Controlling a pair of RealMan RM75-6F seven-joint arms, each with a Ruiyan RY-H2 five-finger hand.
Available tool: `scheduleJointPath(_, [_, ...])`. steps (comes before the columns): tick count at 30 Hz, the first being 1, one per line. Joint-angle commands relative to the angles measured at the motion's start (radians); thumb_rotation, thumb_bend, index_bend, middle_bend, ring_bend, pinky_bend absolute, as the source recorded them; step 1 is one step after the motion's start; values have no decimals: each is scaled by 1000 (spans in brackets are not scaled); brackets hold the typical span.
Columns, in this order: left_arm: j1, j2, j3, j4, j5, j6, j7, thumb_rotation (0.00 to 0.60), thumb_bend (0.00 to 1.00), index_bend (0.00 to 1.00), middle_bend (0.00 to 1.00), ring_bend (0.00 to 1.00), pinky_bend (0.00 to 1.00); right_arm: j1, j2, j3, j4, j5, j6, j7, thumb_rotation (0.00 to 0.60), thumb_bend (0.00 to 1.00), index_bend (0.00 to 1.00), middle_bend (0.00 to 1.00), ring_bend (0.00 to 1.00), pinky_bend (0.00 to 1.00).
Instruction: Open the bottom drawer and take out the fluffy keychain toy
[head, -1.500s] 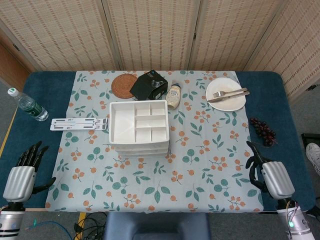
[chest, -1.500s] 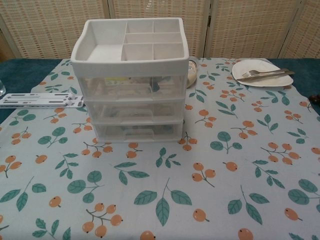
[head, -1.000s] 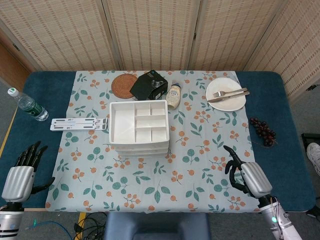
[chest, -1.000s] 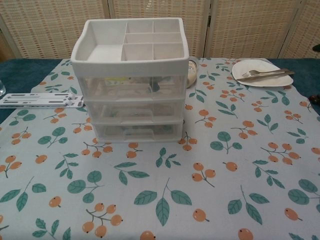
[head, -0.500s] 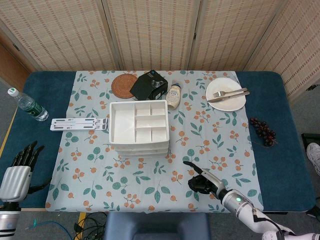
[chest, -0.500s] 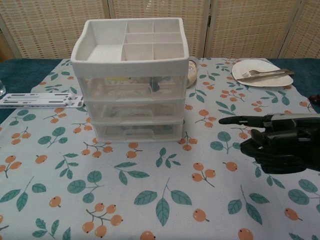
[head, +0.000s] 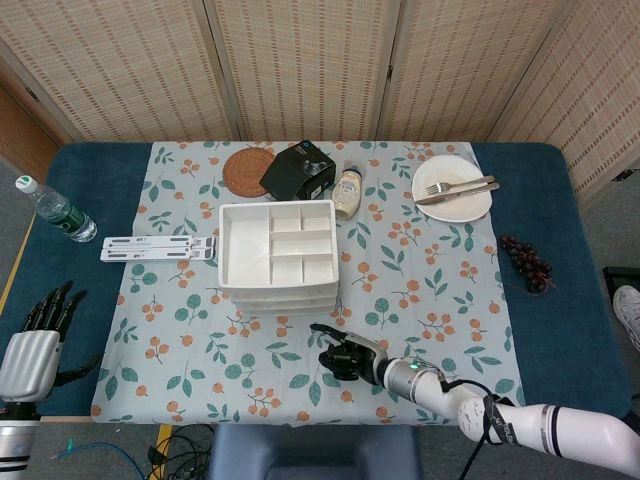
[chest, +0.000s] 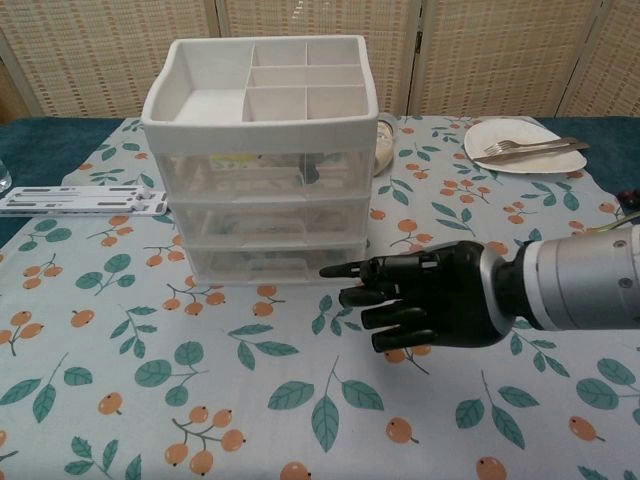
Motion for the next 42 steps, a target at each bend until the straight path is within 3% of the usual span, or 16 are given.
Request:
scheduleJointPath(1, [1, 2, -1, 0, -3, 0, -1, 600, 190, 95, 0, 29, 115, 55, -57, 9, 67, 52, -24, -4, 600, 922, 0, 819, 1000, 1000])
scheduleJointPath(15, [10, 6, -2, 5, -15, 6, 0, 600, 189, 95, 0, 29, 115, 219, -199, -10, 279, 236, -53, -30, 600, 924, 0, 788, 1000, 1000])
scheduleJointPath(42, [7, 7, -7, 9, -24, -3, 5, 600, 190, 95, 0, 29, 115, 332, -275, -9, 402, 350, -57, -119, 600, 924, 0, 784, 1000, 1000])
